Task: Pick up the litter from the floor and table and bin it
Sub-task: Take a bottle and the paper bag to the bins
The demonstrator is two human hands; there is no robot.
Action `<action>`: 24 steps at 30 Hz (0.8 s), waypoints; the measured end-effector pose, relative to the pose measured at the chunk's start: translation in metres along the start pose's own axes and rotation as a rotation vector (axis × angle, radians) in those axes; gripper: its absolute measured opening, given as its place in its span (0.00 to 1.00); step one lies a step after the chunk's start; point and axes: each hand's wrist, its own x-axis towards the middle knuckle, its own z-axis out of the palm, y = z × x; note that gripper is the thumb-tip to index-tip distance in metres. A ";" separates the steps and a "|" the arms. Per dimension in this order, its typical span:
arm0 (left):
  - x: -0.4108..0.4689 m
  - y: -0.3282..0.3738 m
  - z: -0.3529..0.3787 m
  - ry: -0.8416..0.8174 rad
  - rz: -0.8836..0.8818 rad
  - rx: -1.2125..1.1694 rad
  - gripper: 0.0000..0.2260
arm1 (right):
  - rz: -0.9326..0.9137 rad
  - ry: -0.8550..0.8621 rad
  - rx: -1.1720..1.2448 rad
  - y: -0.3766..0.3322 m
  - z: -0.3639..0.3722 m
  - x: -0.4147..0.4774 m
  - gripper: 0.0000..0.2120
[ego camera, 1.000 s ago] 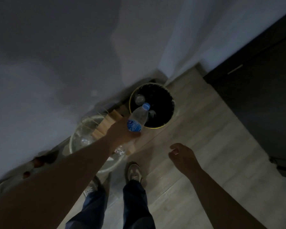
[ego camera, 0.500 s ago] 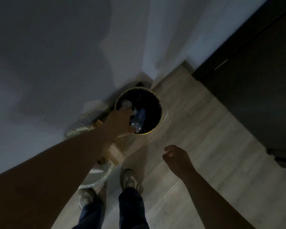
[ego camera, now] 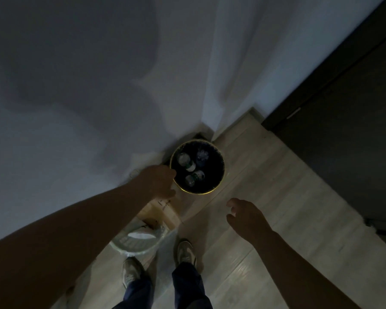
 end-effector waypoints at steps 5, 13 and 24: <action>-0.088 0.008 -0.046 0.018 0.015 -0.029 0.25 | -0.185 0.004 -0.181 -0.041 -0.052 -0.051 0.20; -0.257 0.001 -0.154 0.264 -0.042 -0.135 0.22 | -0.530 0.157 -0.387 -0.139 -0.175 -0.145 0.20; -0.546 -0.056 -0.157 0.719 -0.482 -0.196 0.23 | -1.153 0.280 -0.580 -0.390 -0.221 -0.283 0.21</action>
